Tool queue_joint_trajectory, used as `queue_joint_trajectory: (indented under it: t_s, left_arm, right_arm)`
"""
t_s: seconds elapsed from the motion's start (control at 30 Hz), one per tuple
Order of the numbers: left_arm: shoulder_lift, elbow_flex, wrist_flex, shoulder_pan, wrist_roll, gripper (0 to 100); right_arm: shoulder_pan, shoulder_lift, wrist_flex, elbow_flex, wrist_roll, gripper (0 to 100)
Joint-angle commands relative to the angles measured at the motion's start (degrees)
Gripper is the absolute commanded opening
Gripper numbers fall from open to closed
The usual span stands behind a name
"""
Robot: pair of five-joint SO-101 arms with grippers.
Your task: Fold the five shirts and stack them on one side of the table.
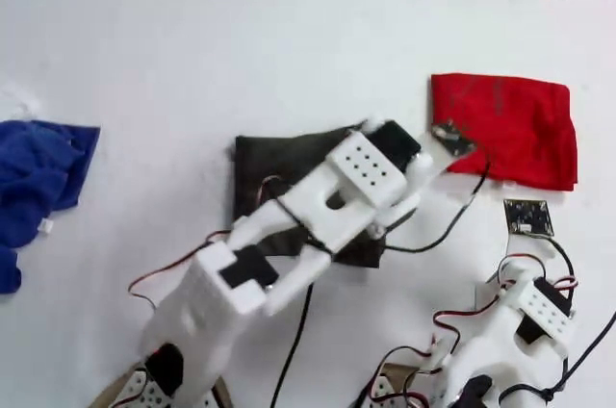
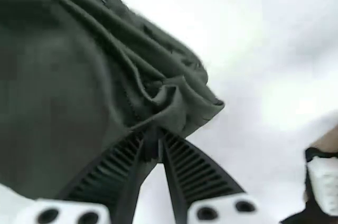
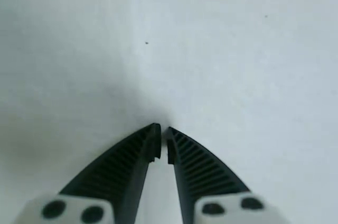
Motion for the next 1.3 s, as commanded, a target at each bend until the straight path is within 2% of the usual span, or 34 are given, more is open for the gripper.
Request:
queue_joint_trajectory:
  t_s: [0.0, 0.1, 0.23, 0.4, 0.67, 0.9, 1.1, 1.2, 1.27]
  left_arm:
    - [-6.77, -2.42, 0.7, -1.23, -1.05, 3]
    - [-7.12, 0.75, -0.18, -4.13, -1.05, 3]
    - [-7.12, 9.36, -6.68, -5.27, -0.97, 3]
    - [-7.21, 15.69, -11.96, -2.2, -0.7, 3]
    - [-7.21, 23.52, -15.47, 4.4, -0.62, 3]
    - [-8.7, 20.7, -13.71, 3.69, -0.62, 3]
    - [-14.51, 7.34, -9.05, 0.18, -0.97, 3]
    - [-16.18, 2.42, -10.02, -3.16, -0.62, 3]
    - [-14.77, 2.07, -14.15, -6.24, -0.62, 3]
  right_arm:
    - [0.31, -1.01, -1.89, 0.09, -0.35, 2.3]
    - [0.31, -1.01, -1.89, 0.09, -0.35, 2.3]
    - [0.31, -1.01, -1.89, 0.09, -0.35, 2.3]
    - [0.31, -1.01, -1.89, 0.09, -0.35, 2.3]
    - [0.31, -1.01, -1.89, 0.09, -0.35, 2.3]
    - [0.31, -1.01, -1.89, 0.09, -0.35, 2.3]
    - [0.31, -1.01, -1.89, 0.09, -0.35, 2.3]
    - [0.31, -1.01, -1.89, 0.09, -0.35, 2.3]
    - [0.31, -1.01, -1.89, 0.09, -0.35, 2.3]
